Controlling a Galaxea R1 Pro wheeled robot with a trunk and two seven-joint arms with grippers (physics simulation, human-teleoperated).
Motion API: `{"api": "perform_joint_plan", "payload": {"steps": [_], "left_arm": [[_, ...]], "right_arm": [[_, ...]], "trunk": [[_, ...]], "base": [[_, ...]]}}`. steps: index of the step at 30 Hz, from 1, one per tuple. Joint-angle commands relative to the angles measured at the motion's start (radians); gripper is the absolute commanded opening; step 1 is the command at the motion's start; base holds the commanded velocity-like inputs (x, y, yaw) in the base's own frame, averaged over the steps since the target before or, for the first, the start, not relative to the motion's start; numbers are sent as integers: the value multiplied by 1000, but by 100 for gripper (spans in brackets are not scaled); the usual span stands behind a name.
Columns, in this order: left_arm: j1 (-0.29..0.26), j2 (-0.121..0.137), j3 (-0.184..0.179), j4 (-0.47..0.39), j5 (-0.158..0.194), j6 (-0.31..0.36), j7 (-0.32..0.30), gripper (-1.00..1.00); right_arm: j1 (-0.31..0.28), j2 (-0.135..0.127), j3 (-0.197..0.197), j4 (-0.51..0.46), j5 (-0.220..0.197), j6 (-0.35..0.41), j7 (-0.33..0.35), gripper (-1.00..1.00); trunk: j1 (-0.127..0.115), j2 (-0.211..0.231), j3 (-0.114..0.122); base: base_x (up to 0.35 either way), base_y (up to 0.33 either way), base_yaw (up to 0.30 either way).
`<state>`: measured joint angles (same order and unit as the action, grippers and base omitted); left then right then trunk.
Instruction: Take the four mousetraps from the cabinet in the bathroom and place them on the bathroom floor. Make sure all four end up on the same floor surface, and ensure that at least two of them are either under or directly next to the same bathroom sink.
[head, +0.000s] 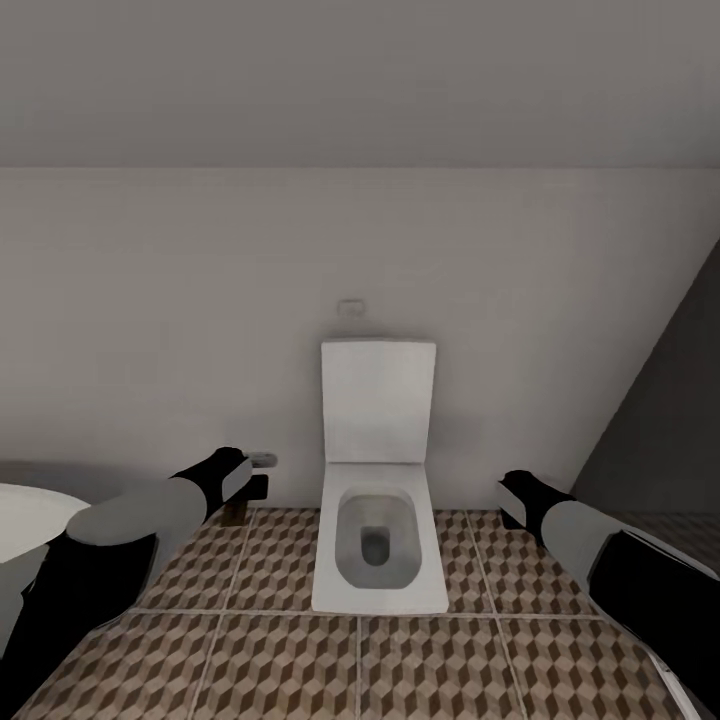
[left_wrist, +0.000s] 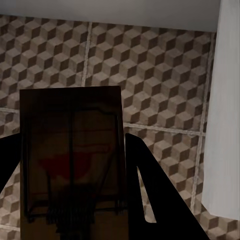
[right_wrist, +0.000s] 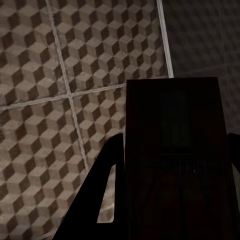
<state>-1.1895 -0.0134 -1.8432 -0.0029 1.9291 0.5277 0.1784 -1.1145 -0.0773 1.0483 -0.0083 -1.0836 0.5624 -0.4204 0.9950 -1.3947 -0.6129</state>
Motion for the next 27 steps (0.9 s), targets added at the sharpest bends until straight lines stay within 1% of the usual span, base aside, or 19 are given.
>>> {"api": "perform_joint_plan", "payload": {"steps": [1,2,7,14,17,19,20,27], "left_arm": [[-1,-1,-6,-1,7,3,7,-100],[-1,-2,-6,-1,7,3,7,-100],[-1,-3,-3,-1,7,2,6,-100],[-1,-3,1,-1,7,2,6,-100],[-1,-3,1,-1,7,3,6,-100],[-1,-4,2,-2,7,3,6,-100],[-1,-4,1,-2,7,3,6,-100],[-1,-4,2,-2,8,3,6,-100]], "right_arm": [[-1,-1,9,-1,-10,4,4,-100],[-1,-1,9,-1,-10,4,12,-100],[-1,0,9,-1,-9,4,42,-100],[-1,3,9,-2,-8,4,49,-100],[0,0,9,-2,-7,-1,52,-100],[0,-1,13,-2,-6,-5,111,-100],[1,-5,15,-1,-4,-34,158,-100],[1,-6,15,-2,-5,-38,162,-100]], "trunk": [[0,-1,-1],[0,-1,-1],[19,-36,-17],[46,-85,-39],[57,-106,-48],[65,-120,-54],[69,-127,-57],[96,-176,-79]], "base": [[0,0,0],[0,0,0],[0,0,0],[0,0,0],[0,0,0],[0,0,0],[0,0,0],[0,0,0]]}}
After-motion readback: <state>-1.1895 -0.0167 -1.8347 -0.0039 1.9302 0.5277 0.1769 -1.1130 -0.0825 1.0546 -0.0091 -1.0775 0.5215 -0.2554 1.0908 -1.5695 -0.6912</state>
